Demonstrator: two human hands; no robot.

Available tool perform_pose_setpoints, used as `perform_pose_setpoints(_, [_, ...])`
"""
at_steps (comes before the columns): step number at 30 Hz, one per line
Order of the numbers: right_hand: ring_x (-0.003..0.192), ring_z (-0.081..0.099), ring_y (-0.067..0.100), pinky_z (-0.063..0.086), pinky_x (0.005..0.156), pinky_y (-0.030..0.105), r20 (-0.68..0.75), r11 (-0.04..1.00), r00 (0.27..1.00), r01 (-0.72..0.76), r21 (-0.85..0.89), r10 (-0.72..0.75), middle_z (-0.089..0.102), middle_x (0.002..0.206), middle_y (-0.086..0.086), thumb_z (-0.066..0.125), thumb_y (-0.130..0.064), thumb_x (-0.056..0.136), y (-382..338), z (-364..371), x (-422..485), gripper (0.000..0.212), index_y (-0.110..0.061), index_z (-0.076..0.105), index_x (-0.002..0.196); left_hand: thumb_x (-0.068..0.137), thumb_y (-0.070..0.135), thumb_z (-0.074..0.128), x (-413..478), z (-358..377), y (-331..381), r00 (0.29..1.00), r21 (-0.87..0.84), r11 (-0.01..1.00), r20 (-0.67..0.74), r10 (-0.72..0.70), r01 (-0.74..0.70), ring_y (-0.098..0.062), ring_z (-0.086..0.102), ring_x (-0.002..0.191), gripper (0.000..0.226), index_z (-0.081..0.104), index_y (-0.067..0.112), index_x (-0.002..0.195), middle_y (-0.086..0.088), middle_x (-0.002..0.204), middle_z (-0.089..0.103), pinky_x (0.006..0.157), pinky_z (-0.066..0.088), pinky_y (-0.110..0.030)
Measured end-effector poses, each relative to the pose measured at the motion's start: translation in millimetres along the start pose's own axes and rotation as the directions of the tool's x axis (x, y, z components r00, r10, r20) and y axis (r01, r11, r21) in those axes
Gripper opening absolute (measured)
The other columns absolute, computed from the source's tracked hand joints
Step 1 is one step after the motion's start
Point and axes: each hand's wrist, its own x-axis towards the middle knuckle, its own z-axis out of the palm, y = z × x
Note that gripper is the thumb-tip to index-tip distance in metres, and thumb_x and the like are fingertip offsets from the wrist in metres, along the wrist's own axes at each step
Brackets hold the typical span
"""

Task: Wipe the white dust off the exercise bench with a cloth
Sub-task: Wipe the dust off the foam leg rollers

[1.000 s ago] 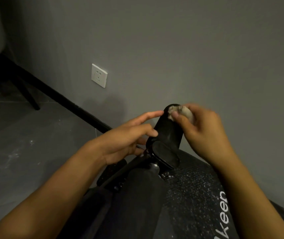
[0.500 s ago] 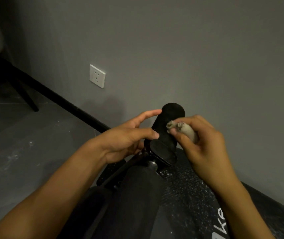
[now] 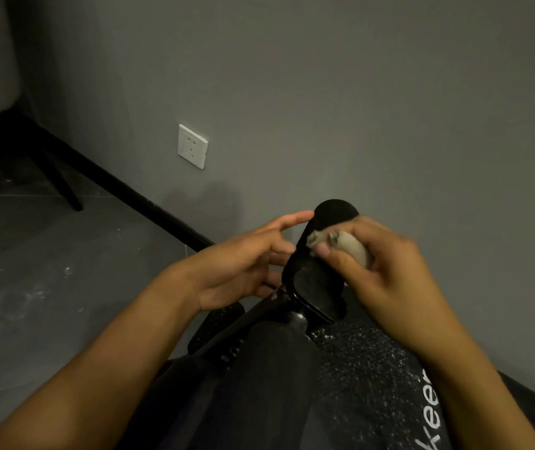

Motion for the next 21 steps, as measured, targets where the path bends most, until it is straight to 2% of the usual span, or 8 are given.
perform_pose_setpoints(2, [0.089,0.065,0.008,0.051,0.073,0.021,0.001,1.0,1.0,-0.024,-0.019,0.024,0.067,0.096,-0.01,0.068,-0.038,0.09,3,-4,6,0.015,-0.025,0.072,0.097,0.08,0.022,0.067,5,-1,-3,0.998,-0.052,0.999,0.057,0.017,-0.014,-0.041,0.052,0.116,0.073,0.05,0.054,0.143,-0.033,0.141,0.053,0.105,0.041,-0.057])
perform_pose_setpoints(4, [0.088,0.062,0.002,0.049,0.072,0.021,-0.15,0.986,0.988,-0.065,-0.154,0.042,0.064,0.094,-0.012,0.07,-0.037,0.09,10,-6,18,0.007,-0.032,0.067,0.092,0.082,0.014,0.066,7,2,-3,0.997,-0.076,0.997,0.065,0.032,-0.027,-0.045,0.048,0.125,0.075,0.049,0.052,0.145,-0.037,0.146,0.046,0.117,0.028,-0.065])
perform_pose_setpoints(6, [0.088,0.061,0.001,0.048,0.071,0.021,-0.199,0.977,0.98,-0.06,-0.203,0.019,0.063,0.094,-0.012,0.069,-0.034,0.092,11,-2,20,0.004,-0.032,0.066,0.095,0.084,0.008,0.062,8,4,-1,0.999,-0.091,0.995,0.037,0.036,-0.032,-0.045,0.052,0.122,0.076,0.048,0.049,0.146,-0.035,0.142,0.052,0.116,0.03,-0.065])
perform_pose_setpoints(10, [0.089,0.065,0.01,0.051,0.072,0.021,0.005,1.0,1.0,0.025,-0.019,-0.025,0.065,0.097,-0.012,0.067,-0.034,0.092,-1,1,-3,0.012,-0.027,0.072,0.1,0.084,0.008,0.064,8,2,2,0.999,-0.055,0.998,0.031,0.045,-0.044,-0.042,0.048,0.11,0.074,0.05,0.052,0.143,-0.031,0.132,0.062,0.096,0.037,-0.055])
perform_pose_setpoints(13, [0.088,0.063,0.006,0.051,0.072,0.026,-0.154,0.991,0.988,-0.033,-0.13,0.012,0.064,0.095,-0.014,0.066,-0.038,0.091,4,1,5,0.006,-0.036,0.067,0.097,0.083,0.013,0.068,8,1,5,0.999,-0.015,0.999,0.028,0.032,-0.031,-0.037,0.049,0.096,0.072,0.052,0.055,0.139,-0.011,0.093,0.071,0.088,0.04,-0.047])
perform_pose_setpoints(15, [0.089,0.062,0.007,0.05,0.072,0.026,-0.199,0.986,0.98,-0.038,-0.165,0.005,0.063,0.096,-0.013,0.067,-0.031,0.093,5,5,8,0.005,-0.034,0.066,0.097,0.082,0.014,0.068,7,1,4,1.0,-0.022,0.999,0.012,0.027,-0.026,-0.034,0.051,0.089,0.071,0.054,0.055,0.138,-0.007,0.084,0.068,0.086,0.041,-0.046])
perform_pose_setpoints(18, [0.091,0.066,0.015,0.052,0.072,0.021,-0.021,0.999,1.0,0.009,0.043,-0.008,0.066,0.097,-0.007,0.067,-0.031,0.094,-6,5,-6,0.008,-0.027,0.072,0.099,0.083,0.017,0.068,5,1,0,0.999,-0.029,0.999,0.003,0.04,-0.04,-0.033,0.053,0.086,0.069,0.053,0.056,0.138,-0.007,0.09,0.068,0.086,0.044,-0.046])
perform_pose_setpoints(21, [0.09,0.067,0.013,0.052,0.071,0.022,-0.01,0.999,1.0,-0.023,0.048,0.023,0.068,0.096,-0.009,0.067,-0.038,0.092,-5,2,-7,0.009,-0.032,0.071,0.097,0.08,0.023,0.071,7,-1,-5,0.998,-0.085,0.996,0.046,0.03,-0.026,-0.043,0.054,0.109,0.073,0.05,0.057,0.141,-0.016,0.113,0.071,0.111,0.038,-0.061])
